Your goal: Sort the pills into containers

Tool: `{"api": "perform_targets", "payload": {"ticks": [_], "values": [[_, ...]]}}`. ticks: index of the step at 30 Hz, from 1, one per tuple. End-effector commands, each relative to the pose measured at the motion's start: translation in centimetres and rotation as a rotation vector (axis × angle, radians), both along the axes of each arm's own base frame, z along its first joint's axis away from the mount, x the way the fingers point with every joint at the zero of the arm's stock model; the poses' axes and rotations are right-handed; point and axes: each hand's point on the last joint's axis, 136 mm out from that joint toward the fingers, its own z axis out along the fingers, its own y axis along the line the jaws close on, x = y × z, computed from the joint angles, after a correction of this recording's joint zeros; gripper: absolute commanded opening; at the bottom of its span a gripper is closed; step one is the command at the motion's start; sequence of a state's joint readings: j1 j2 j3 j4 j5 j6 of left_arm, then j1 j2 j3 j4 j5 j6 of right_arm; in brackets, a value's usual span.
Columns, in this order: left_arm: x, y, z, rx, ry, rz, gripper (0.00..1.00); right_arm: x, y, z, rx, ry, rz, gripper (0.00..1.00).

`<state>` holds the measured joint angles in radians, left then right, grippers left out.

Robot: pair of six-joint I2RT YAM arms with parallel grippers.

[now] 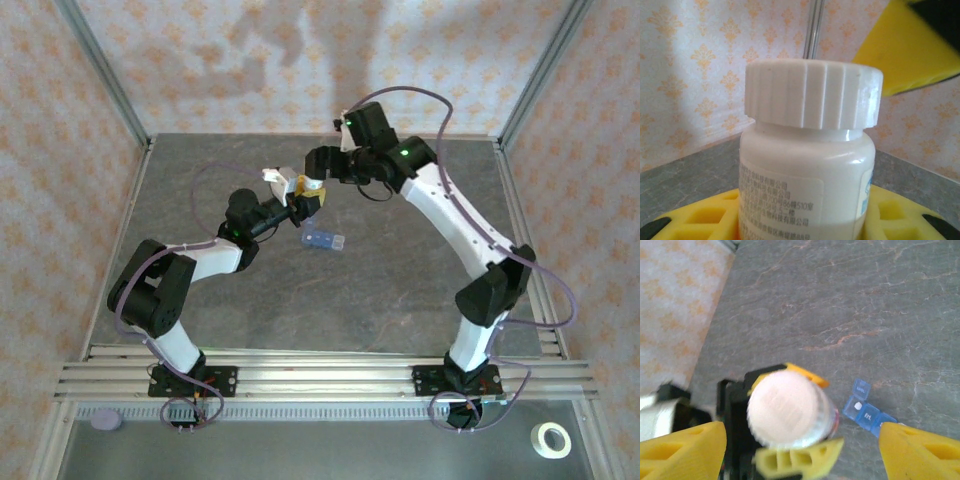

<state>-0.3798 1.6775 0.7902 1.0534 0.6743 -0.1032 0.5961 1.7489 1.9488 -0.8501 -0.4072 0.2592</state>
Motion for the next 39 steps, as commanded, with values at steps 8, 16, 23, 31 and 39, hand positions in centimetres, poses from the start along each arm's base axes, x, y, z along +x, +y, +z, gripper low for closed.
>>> {"api": "perform_targets", "payload": {"ticks": [8,16,23,31,39], "values": [[-1.8,-1.2,3.1,-0.043,-0.070,-0.125,0.00,-1.6,-1.0,1.3,-0.147,-0.115,0.275,0.79],[-2.0,-1.6,2.9,-0.056,-0.047,-0.157,0.00,-0.3,0.4,0.9,-0.154,-0.086,0.322,0.75],[-1.8,-1.8,3.0,-0.062,-0.044,-0.166,0.00,-0.7,0.8,-0.3,-0.154,-0.045,0.350,0.72],[-1.7,-1.9,3.0,-0.066,-0.042,-0.168,0.00,-1.0,0.9,-0.8,-0.152,-0.027,0.361,0.65],[-1.7,-1.8,3.1,-0.068,-0.043,-0.165,0.00,-1.0,1.2,-0.9,-0.137,-0.015,0.362,0.52]]}}
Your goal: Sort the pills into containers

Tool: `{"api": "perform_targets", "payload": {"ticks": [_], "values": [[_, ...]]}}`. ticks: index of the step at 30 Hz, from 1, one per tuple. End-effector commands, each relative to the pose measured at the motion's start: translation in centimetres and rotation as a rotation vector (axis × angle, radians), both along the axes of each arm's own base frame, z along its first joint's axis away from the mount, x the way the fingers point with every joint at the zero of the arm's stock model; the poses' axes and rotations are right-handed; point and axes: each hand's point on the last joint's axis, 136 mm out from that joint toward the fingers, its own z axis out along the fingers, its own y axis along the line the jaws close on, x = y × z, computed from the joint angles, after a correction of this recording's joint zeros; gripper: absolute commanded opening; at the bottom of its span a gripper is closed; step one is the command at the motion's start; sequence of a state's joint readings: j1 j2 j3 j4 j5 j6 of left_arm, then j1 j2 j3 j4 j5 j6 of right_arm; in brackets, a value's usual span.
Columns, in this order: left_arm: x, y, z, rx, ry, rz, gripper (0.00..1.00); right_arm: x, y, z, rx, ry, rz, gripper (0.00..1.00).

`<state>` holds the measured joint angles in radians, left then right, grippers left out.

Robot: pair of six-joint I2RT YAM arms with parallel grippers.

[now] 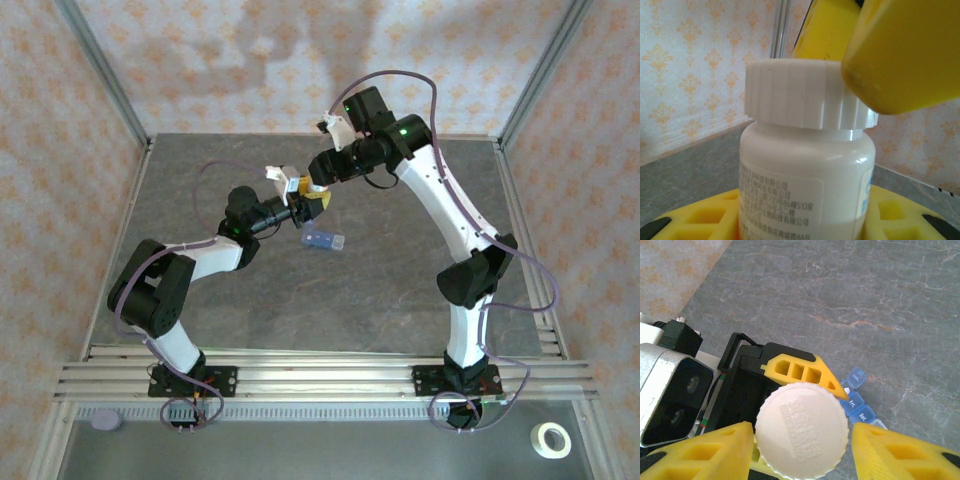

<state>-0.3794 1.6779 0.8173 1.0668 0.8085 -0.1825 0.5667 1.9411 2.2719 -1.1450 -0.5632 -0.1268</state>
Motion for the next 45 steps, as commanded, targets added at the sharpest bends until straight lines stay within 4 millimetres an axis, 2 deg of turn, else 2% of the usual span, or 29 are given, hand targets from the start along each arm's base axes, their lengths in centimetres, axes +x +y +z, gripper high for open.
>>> {"api": "perform_targets", "payload": {"ticks": [1,12,17,20,25,29,32,36,40,45], "values": [[-0.1,-0.4,1.7,-0.025,-0.063,-0.025,0.00,-0.5,0.3,-0.5,0.006,0.031,0.017,0.51],[0.1,-0.4,1.8,-0.027,-0.067,-0.016,0.00,-0.4,1.1,-2.7,0.011,0.097,-0.075,0.39],[0.5,0.1,1.7,-0.025,-0.076,0.023,0.00,0.4,1.8,-4.3,0.017,0.114,-0.292,0.39],[0.7,0.4,1.6,-0.021,-0.083,0.054,0.00,0.3,2.8,-5.2,0.086,0.139,-0.420,0.38],[1.0,0.7,1.2,-0.013,-0.083,0.084,0.00,0.4,3.6,-4.8,0.169,0.133,-0.481,0.39],[1.2,0.8,0.7,-0.004,-0.074,0.091,0.00,0.8,2.7,-3.3,0.135,0.088,-0.457,0.46],[1.2,0.8,0.5,-0.003,-0.071,0.092,0.00,1.2,1.1,-1.2,0.159,0.062,-0.419,0.59],[0.9,0.7,0.7,-0.008,-0.070,0.071,0.00,0.2,-1.1,1.4,0.184,0.008,-0.309,0.74],[0.5,0.5,0.7,-0.003,-0.072,0.036,0.00,-0.7,-2.5,1.4,0.117,-0.021,-0.174,0.77],[-0.1,-0.1,1.0,0.001,-0.061,-0.020,0.00,-1.3,-2.0,1.0,0.043,-0.044,-0.013,0.79]]}}
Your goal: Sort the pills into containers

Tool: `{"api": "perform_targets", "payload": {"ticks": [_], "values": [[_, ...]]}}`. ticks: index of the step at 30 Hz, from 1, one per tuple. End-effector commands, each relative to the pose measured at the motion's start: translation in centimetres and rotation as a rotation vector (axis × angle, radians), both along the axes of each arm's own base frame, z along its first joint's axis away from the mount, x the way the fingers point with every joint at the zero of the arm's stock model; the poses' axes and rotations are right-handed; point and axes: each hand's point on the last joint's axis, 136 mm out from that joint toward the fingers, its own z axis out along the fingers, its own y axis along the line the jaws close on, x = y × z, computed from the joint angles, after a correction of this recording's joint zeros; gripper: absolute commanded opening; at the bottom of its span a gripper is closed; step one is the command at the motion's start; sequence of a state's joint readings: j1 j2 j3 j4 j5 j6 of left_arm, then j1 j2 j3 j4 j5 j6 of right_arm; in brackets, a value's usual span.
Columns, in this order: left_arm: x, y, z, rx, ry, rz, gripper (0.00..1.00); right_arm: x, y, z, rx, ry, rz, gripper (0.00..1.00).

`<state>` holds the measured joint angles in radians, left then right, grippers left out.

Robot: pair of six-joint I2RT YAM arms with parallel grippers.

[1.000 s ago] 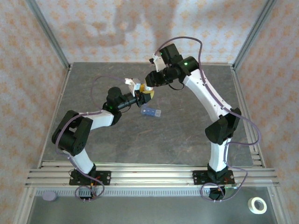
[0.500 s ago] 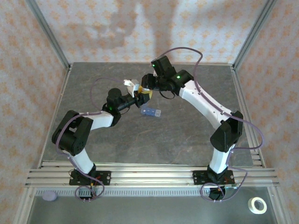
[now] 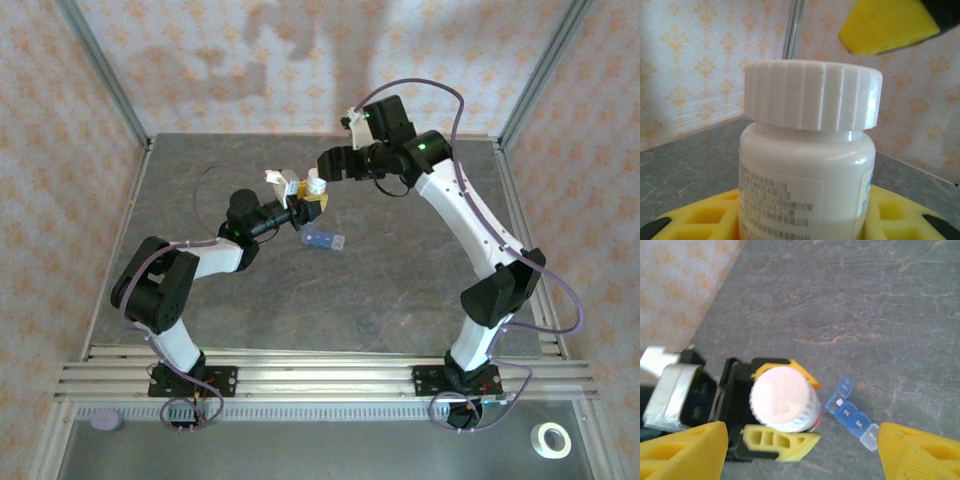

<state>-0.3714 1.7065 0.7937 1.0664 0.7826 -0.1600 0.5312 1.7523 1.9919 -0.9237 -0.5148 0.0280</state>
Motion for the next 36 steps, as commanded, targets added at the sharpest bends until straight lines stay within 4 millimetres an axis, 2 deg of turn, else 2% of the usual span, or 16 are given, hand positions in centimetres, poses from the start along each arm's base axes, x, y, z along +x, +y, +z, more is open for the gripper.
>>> {"api": "perform_targets", "payload": {"ticks": [1,6,15,28,33,36], "values": [[-0.8,-0.7,3.4,-0.029,-0.090,-0.067,0.00,-1.6,0.7,-0.4,-0.068,-0.011,0.174,0.79],[-1.0,-1.1,3.6,-0.040,-0.079,-0.096,0.00,-1.4,1.7,-0.7,-0.075,0.024,0.236,0.77],[-1.0,-1.2,3.7,-0.048,-0.076,-0.109,0.00,-1.0,2.2,-1.1,-0.081,0.040,0.244,0.70],[-0.9,-1.3,3.7,-0.053,-0.076,-0.111,0.00,-0.7,2.6,-2.1,-0.089,0.065,0.227,0.46],[-0.7,-1.1,3.8,-0.050,-0.081,-0.088,0.00,0.0,2.5,-2.7,-0.092,0.090,0.148,0.37],[-0.2,-0.6,3.7,-0.032,-0.093,-0.035,0.00,0.5,2.7,-3.4,-0.067,0.118,0.036,0.36]]}}
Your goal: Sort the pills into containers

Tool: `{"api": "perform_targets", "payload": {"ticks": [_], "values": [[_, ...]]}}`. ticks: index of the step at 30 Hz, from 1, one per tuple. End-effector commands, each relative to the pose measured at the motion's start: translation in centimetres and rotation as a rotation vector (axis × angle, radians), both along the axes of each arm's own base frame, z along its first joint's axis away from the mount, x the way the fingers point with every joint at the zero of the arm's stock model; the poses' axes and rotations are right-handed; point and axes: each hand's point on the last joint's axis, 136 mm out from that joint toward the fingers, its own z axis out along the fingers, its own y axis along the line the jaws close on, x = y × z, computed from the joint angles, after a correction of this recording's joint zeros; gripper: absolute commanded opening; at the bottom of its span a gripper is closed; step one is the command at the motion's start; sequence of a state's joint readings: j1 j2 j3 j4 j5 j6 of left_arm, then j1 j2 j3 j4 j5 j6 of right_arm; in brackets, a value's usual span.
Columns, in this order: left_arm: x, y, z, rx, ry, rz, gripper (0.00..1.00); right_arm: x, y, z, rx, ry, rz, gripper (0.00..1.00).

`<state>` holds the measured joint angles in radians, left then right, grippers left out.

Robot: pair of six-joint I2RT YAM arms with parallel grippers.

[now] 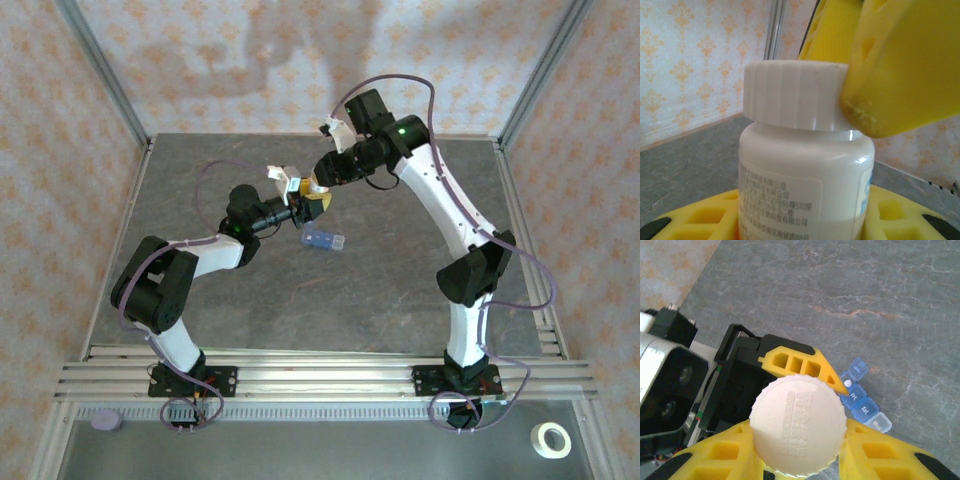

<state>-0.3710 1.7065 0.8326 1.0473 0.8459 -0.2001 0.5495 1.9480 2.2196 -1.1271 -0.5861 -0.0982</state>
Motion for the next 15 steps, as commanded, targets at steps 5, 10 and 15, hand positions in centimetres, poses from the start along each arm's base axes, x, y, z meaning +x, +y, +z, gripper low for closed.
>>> {"api": "perform_targets", "payload": {"ticks": [5,10,15], "values": [[0.9,1.3,2.7,0.016,-0.143,0.127,0.00,0.8,1.4,-2.3,0.069,0.051,-0.367,0.35],[1.1,1.8,2.2,0.020,-0.141,0.162,0.00,0.6,3.4,-3.7,0.175,0.084,-0.447,0.36],[1.1,1.7,1.9,0.022,-0.133,0.157,0.00,1.3,1.8,-1.0,0.183,0.003,-0.399,0.49]]}}
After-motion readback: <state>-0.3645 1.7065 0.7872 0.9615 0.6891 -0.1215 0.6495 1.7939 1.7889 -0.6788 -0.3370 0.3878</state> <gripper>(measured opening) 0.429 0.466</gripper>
